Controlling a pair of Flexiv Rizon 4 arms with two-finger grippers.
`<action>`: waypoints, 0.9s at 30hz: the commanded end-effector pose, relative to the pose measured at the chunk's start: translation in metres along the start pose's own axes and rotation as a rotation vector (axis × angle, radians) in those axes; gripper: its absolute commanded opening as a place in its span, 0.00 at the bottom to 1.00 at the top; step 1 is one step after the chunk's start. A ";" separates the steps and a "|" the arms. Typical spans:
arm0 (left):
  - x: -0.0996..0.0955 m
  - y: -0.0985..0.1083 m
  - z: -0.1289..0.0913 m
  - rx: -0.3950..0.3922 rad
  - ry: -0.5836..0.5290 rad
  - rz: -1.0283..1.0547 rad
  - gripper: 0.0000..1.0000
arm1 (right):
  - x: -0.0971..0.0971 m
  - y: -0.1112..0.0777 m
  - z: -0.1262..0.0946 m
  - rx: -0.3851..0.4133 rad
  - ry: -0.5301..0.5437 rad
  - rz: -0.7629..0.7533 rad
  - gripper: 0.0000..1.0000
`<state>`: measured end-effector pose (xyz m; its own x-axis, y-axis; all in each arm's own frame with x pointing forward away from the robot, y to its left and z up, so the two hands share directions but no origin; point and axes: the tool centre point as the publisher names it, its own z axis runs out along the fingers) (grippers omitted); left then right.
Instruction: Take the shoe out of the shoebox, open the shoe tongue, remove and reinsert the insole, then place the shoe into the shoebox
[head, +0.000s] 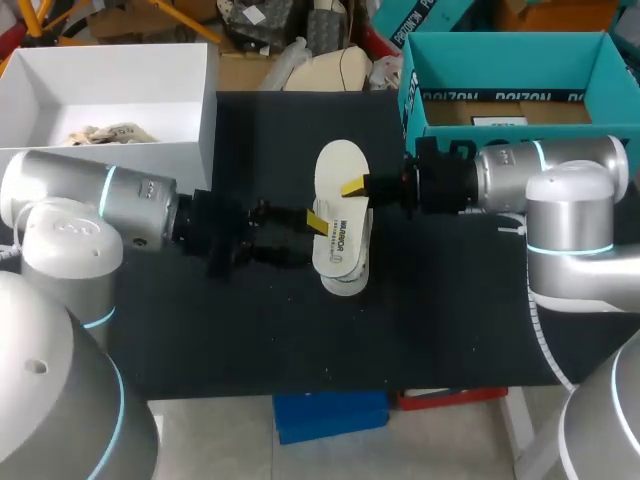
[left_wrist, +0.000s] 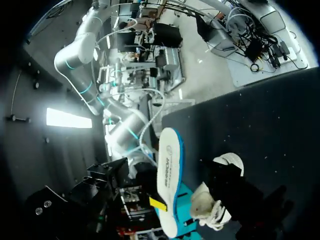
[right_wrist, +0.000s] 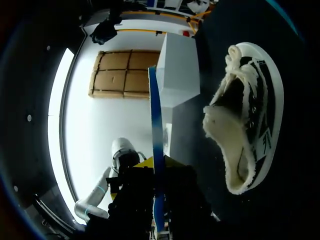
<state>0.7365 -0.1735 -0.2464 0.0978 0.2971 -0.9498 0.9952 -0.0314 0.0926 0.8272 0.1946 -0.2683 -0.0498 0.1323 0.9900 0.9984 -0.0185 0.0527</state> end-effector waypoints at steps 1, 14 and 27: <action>-0.023 -0.016 -0.011 -0.205 0.946 -0.010 1.00 | 0.000 0.000 0.001 -0.002 -0.002 0.001 0.00; -0.030 -0.015 -0.008 -0.270 1.100 0.029 1.00 | 0.000 0.000 0.001 -0.002 -0.002 0.001 0.00; -0.034 0.002 0.015 -0.188 1.210 0.034 1.00 | 0.000 0.000 0.001 -0.002 -0.002 0.001 0.00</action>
<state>0.7240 -0.1755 -0.2113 0.1104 0.7518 -0.6500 0.9609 0.0865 0.2632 0.8275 0.1946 -0.2684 -0.0491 0.1324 0.9900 0.9985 -0.0182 0.0520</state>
